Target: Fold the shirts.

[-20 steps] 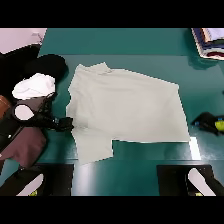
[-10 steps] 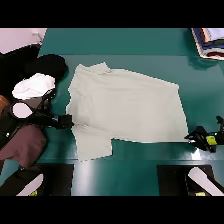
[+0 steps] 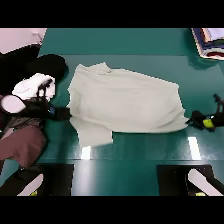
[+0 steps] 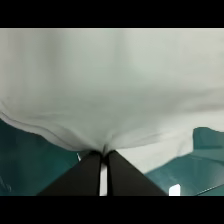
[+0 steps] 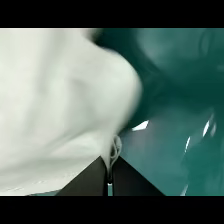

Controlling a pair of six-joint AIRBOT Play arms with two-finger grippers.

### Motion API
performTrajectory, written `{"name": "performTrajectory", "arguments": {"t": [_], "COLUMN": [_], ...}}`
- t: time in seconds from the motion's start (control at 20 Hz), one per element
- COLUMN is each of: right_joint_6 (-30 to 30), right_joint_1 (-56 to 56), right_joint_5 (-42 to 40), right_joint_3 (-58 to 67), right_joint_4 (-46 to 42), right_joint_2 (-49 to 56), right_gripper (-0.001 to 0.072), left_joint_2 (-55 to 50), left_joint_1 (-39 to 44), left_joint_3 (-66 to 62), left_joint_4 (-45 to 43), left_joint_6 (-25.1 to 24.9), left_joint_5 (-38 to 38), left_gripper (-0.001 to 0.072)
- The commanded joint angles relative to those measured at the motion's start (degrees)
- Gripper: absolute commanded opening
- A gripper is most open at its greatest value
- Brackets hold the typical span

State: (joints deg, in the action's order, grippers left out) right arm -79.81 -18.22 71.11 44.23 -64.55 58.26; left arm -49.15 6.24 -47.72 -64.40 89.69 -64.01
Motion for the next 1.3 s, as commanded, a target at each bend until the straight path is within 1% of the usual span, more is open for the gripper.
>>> {"name": "performTrajectory", "arguments": {"t": [0.0,0.15,0.35,0.5,0.65,0.8,0.9,1.0,1.05,1.15,1.25], "right_joint_6": [-0.04,-0.04,-0.04,-0.07,-0.15,-0.94,-1.16,-1.20,-1.20,-1.20,-1.18], "right_joint_1": [4.96,6.21,6.23,6.08,6.12,6.12,6.12,6.12,6.12,6.34,7.93], "right_joint_5": [1.01,0.81,1.05,2.38,7.61,14.38,15.26,15.91,17.05,19.85,20.87], "right_joint_3": [13.33,28.76,48.41,59.82,69.55,78.34,78.34,73.05,69.94,64.00,58.34], "right_joint_4": [0.44,0.39,-1.66,-4.94,-8.17,-10.91,-10.75,-10.16,-10.16,-10.16,-10.49], "right_joint_2": [-7.32,-12.79,-16.74,-17.53,-15.58,-11.54,-9.60,-7.78,-6.40,-1.57,4.61], "right_gripper": [0.0017,0.0016,0.0016,0.0016,0.0016,0.0015,0.0015,0.0015,0.0015,0.0015,0.0015], "left_joint_2": [3.13,4.70,4.68,4.68,4.70,4.37,4.33,3.69,2.19,-2.58,-9.01], "left_joint_1": [-0.04,-0.04,-0.04,-0.04,-0.04,-0.04,-0.04,-0.04,-0.04,-0.04,-0.04], "left_joint_3": [-15.80,-35.56,-60.17,-72.67,-78.84,-78.53,-72.57,-63.25,-58.73,-50.36,-43.15], "left_joint_4": [-4.39,-6.03,-6.14,-6.14,-6.12,-6.43,-9.05,-13.07,-13.68,-13.22,-13.31], "left_joint_6": [-0.04,-0.11,0.61,3.41,3.39,3.32,3.30,3.39,3.37,3.32,3.08], "left_joint_5": [-2.84,-3.87,-3.26,-1.40,2.29,2.29,2.12,0.46,-1.42,-3.96,-3.74], "left_gripper": [0.0026,0.0026,0.0026,0.0025,0.0024,0.0025,0.0025,0.0025,0.0026,0.0026,0.0026]}}
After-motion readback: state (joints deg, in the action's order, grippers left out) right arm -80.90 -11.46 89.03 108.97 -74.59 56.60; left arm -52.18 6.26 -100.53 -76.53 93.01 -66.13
